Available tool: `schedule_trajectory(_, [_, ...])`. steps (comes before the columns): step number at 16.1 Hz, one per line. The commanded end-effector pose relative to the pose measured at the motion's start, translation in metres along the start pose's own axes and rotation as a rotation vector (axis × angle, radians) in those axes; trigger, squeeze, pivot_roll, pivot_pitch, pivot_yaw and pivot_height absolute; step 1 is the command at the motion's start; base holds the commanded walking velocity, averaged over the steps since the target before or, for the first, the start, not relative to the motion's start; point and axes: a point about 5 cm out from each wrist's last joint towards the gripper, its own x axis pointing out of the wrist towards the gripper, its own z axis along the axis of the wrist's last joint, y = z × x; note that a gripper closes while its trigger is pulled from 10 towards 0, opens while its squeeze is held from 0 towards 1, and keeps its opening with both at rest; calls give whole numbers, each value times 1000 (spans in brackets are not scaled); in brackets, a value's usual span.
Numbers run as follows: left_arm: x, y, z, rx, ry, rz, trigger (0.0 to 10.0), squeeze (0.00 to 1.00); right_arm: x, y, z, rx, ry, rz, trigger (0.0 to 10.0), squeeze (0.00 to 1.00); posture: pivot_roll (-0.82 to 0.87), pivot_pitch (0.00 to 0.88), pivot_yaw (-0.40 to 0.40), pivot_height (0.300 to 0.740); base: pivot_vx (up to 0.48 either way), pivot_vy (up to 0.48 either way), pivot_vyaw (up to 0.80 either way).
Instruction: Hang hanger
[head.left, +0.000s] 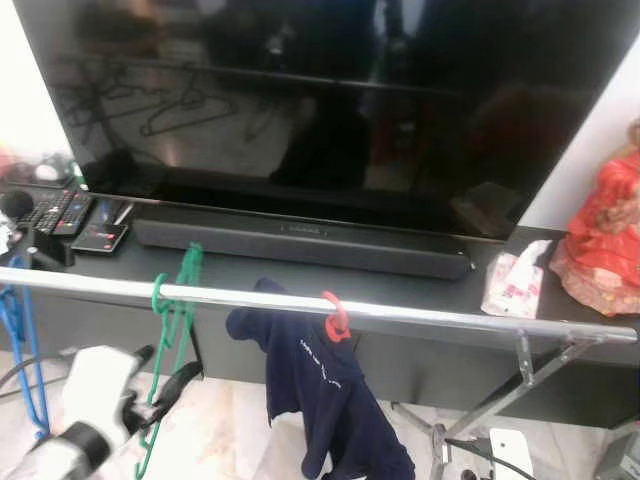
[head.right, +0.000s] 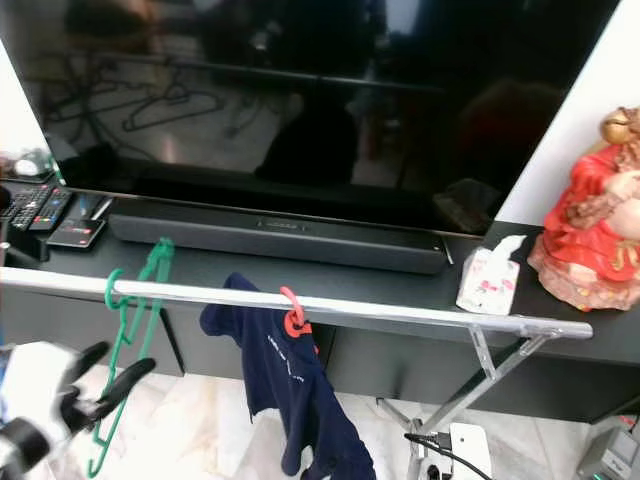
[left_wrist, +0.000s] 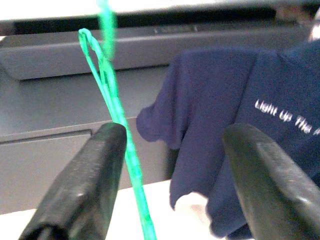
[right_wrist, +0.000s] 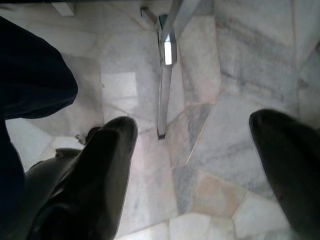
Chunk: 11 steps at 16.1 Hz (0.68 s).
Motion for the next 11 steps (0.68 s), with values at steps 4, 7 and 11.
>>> schedule_trajectory(4, [-15,8,7,-213,-98,43,10000,1000,0,-4,3,-18,1,-5,10000,0,119,0,-118,740,0,0,0])
schedule_trajectory(7, [-35,10,-30,-184,134,62,10000,1000,0,-4,3,-16,2,-9,10000,0,125,0,-120,740,0,0,0])
schedule_trajectory(11, [-33,27,-102,-172,432,338,10000,0,0,-4,3,-20,2,-8,10000,0,121,0,-119,740,0,0,0])
